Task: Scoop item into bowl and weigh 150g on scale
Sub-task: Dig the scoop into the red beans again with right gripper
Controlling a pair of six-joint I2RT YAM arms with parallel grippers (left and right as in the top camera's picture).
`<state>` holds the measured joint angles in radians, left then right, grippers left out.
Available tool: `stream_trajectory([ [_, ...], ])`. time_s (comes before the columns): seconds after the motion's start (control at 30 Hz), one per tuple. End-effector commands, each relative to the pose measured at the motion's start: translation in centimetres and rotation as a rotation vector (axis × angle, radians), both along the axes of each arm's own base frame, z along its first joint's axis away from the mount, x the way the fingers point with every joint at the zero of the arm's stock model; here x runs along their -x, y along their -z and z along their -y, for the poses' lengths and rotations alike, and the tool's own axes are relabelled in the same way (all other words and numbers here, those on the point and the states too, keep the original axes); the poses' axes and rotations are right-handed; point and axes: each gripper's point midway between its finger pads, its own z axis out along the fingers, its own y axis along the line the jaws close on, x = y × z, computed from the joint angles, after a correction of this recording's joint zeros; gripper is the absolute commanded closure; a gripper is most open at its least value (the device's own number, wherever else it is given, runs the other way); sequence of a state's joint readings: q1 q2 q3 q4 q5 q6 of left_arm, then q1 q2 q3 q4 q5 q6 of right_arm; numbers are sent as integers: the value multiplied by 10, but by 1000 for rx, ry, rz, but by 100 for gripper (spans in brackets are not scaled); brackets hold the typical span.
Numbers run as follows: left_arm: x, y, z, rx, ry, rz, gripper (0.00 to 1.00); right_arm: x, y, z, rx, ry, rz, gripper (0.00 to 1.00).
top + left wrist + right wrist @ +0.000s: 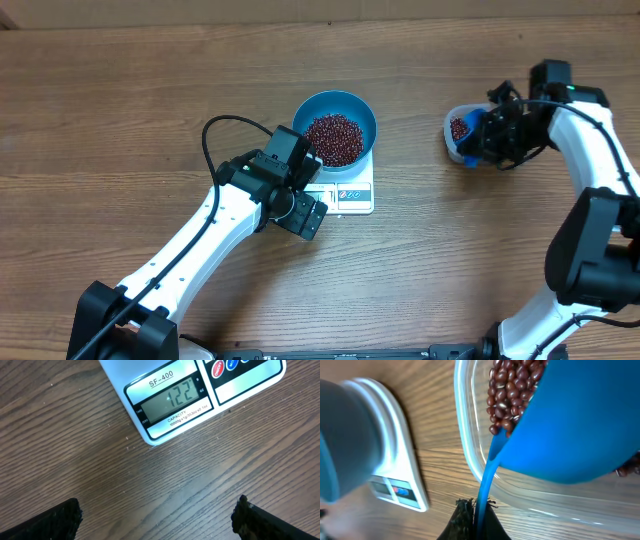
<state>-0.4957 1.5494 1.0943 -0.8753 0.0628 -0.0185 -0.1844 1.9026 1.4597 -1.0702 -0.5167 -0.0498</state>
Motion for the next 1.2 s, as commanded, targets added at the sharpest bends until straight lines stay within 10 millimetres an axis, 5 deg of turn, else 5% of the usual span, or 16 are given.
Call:
stream_trajectory([
  [0.0, -3, -6, -2, -3, 11, 26, 0, -18, -25, -8, -116, -18, 111, 96],
  [0.4, -3, -6, -2, -3, 12, 26, 0, -17, -26, 36, -75, 32, 149, 96],
  [1.17, -3, -6, -2, -3, 11, 26, 0, -13, -52, 56, -58, 43, 228, 96],
])
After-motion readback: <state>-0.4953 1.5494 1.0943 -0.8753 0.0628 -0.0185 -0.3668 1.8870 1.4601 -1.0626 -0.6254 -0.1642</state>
